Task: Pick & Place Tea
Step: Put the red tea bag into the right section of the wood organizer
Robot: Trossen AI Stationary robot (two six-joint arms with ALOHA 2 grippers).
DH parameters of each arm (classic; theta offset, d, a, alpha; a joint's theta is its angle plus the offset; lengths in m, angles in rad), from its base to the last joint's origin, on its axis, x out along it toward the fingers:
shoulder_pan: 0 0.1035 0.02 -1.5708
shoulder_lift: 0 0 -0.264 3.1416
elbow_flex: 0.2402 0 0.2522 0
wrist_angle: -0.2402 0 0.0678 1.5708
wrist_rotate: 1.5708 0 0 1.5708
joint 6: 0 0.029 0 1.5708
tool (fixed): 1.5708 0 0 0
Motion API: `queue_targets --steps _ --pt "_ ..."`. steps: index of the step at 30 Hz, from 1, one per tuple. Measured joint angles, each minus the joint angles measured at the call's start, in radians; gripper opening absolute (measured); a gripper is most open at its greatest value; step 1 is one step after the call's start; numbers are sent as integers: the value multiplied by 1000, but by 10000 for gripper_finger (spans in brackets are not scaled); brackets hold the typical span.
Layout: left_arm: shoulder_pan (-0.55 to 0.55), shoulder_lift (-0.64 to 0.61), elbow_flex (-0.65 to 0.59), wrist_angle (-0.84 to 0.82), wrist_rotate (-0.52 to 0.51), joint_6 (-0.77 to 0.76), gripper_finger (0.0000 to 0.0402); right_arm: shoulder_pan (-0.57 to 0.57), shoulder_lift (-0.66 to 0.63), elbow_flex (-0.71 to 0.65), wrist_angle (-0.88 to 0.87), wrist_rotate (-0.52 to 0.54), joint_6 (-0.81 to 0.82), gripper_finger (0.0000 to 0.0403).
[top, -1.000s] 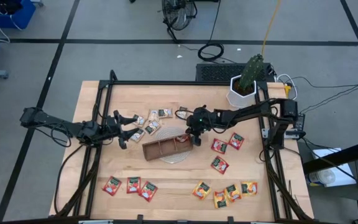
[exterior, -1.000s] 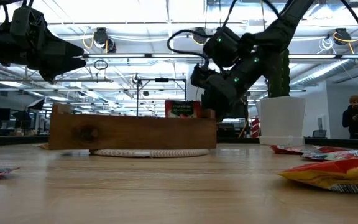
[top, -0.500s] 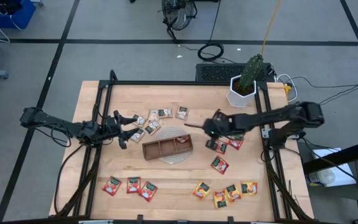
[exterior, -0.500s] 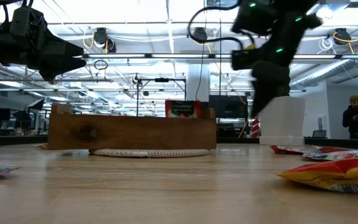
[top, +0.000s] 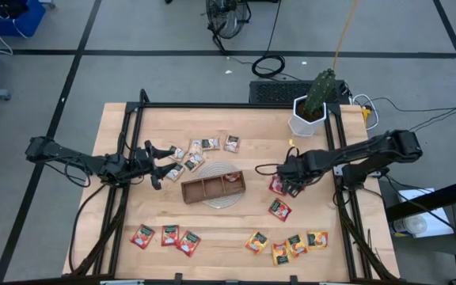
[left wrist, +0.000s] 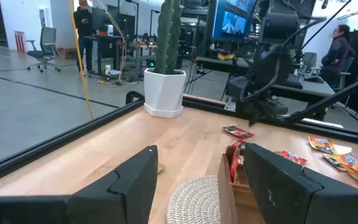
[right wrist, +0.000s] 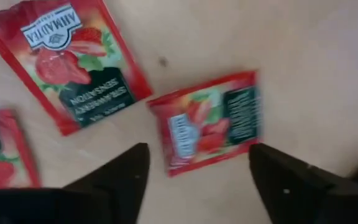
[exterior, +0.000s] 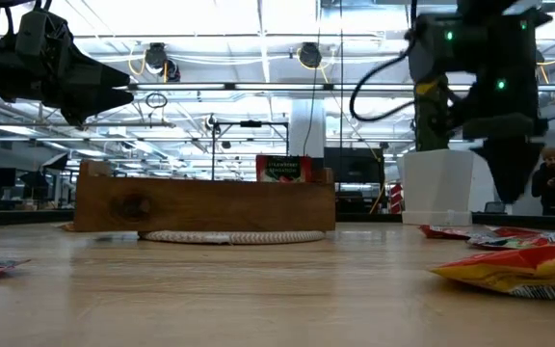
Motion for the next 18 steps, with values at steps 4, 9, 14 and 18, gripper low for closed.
queue_targets --steps 4,9,14,18 --pt "0 0 0 0 0 0 239 -11 0 -82 106 -62 7 306" --pt "0 0 0 0 0 0 239 -11 -2 -164 261 -50 4 302" --pt "0 0 0 0 0 0 239 -12 -3 -231 305 -24 46 282" --pt "0 0 0 0 0 0 239 -11 -2 -285 296 -24 130 256"
